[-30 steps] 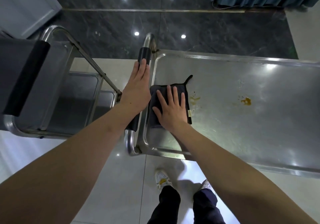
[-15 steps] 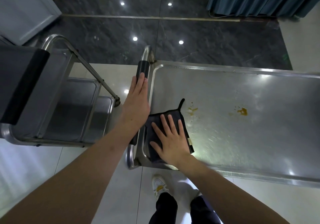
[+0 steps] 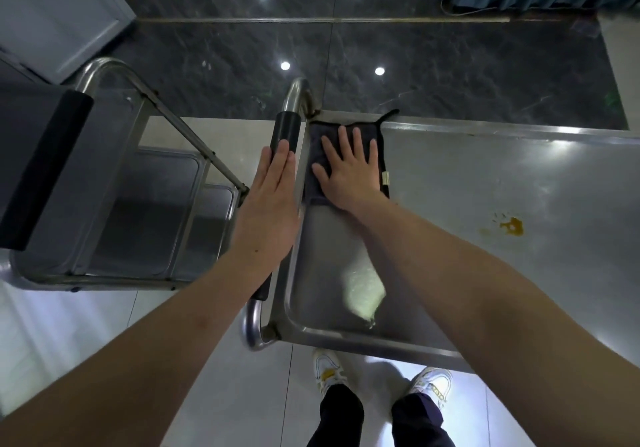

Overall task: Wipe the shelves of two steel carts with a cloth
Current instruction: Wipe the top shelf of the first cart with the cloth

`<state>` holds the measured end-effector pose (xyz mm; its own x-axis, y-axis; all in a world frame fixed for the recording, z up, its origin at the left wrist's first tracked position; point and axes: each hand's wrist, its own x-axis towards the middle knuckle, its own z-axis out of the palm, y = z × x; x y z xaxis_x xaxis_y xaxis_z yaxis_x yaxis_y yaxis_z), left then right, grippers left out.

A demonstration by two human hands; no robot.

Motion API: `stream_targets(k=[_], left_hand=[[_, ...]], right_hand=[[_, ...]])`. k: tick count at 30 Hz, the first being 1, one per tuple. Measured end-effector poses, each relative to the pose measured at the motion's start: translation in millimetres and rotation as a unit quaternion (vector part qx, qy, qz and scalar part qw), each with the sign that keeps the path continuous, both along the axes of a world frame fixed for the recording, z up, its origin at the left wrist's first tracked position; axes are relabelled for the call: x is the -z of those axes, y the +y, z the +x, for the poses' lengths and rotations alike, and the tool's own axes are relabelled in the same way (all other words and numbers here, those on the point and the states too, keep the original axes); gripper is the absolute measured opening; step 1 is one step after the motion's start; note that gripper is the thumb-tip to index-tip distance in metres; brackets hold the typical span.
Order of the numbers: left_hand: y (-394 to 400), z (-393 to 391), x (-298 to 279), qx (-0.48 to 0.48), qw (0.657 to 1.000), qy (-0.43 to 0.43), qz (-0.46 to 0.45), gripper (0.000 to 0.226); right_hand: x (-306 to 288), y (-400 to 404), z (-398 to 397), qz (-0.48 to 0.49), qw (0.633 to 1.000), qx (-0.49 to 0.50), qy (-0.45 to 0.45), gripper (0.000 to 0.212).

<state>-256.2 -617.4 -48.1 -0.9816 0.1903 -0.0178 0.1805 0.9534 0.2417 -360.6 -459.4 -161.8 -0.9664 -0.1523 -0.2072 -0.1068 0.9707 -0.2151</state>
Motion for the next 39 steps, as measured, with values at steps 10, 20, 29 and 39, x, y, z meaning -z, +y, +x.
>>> stream_targets(k=[10,20,29,39], left_hand=[[0,1,-1,-0.007,0.999,-0.015,-0.031,0.074],[0,1,-2,-0.02,0.999,-0.018,-0.026,0.072],[2,-3,-2,-0.035,0.999,-0.022,-0.009,0.072],[0,0,2,-0.034,0.999,-0.017,-0.026,0.073]], right_hand=[[-3,70,-5,0.005,0.997,0.074,0.007,0.075],[-3,131,8,0.04,0.988,0.149,-0.009,0.076],[-7,43,63,0.026,0.999,-0.028,-0.012,0.074],[4,107,107,0.032,0.999,-0.002,0.017,0.073]])
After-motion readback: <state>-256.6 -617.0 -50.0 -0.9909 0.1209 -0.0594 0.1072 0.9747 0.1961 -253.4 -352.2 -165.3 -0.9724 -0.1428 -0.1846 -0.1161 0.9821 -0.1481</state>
